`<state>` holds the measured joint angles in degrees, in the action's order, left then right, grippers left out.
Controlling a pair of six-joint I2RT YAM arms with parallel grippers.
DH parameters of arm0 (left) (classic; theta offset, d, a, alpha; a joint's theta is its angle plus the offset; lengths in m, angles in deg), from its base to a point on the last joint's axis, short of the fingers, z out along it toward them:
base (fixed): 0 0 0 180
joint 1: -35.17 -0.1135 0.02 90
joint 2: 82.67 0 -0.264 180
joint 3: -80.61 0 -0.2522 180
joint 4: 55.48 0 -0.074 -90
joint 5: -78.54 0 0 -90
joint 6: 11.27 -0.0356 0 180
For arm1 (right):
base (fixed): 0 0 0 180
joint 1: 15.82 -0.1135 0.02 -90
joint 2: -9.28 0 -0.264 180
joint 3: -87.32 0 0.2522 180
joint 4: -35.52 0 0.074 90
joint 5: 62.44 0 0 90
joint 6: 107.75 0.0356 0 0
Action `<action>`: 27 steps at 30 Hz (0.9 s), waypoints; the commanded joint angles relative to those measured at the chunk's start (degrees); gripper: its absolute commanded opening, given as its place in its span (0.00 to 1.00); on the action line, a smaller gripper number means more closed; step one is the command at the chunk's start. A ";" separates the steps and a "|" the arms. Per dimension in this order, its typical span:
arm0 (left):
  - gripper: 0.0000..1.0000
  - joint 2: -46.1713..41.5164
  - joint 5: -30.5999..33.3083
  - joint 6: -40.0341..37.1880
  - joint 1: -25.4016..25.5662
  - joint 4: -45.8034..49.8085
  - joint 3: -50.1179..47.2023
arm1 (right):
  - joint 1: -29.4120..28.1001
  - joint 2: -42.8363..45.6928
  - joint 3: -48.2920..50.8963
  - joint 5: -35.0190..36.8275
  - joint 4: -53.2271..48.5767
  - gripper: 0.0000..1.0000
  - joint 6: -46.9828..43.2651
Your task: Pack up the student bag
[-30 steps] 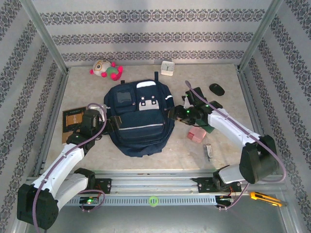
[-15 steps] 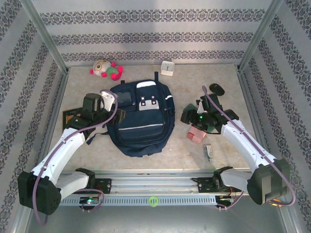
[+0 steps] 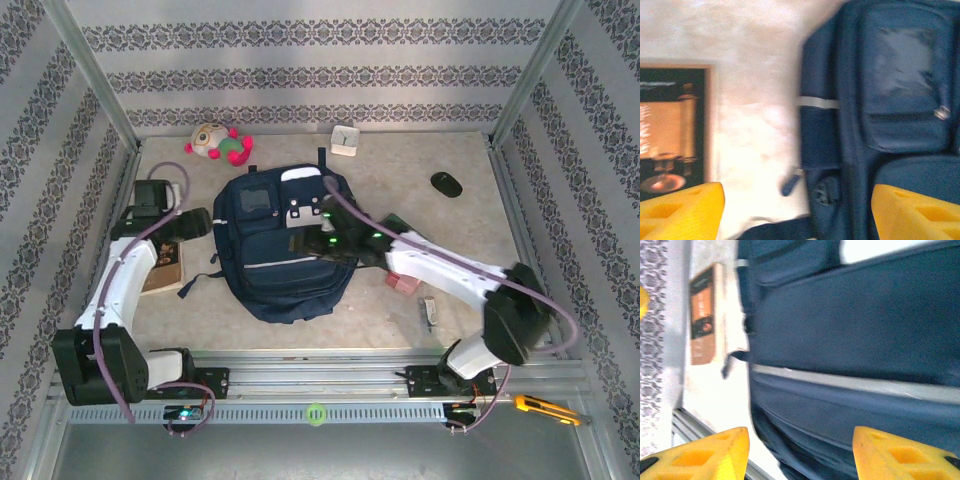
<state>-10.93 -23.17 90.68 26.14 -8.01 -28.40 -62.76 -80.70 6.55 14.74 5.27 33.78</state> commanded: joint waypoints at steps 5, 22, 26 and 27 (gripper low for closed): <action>0.80 3.87 0.71 1.38 -14.85 5.92 3.25 | -10.22 -22.04 -21.66 3.07 9.76 0.56 6.80; 0.84 16.96 -10.86 -2.09 -32.38 3.39 -0.25 | -17.78 -52.06 -56.42 1.75 9.63 0.56 4.93; 0.84 19.73 -10.67 -2.42 -32.79 2.54 0.51 | -18.35 -57.76 -64.17 2.36 6.83 0.57 4.85; 0.84 20.29 -10.60 -2.50 -32.83 2.53 0.72 | -18.43 -59.08 -66.36 2.22 5.91 0.57 4.82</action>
<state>8.68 -31.67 89.46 -6.21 -5.52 -29.51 -80.64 -136.52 -54.52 16.19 13.59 39.81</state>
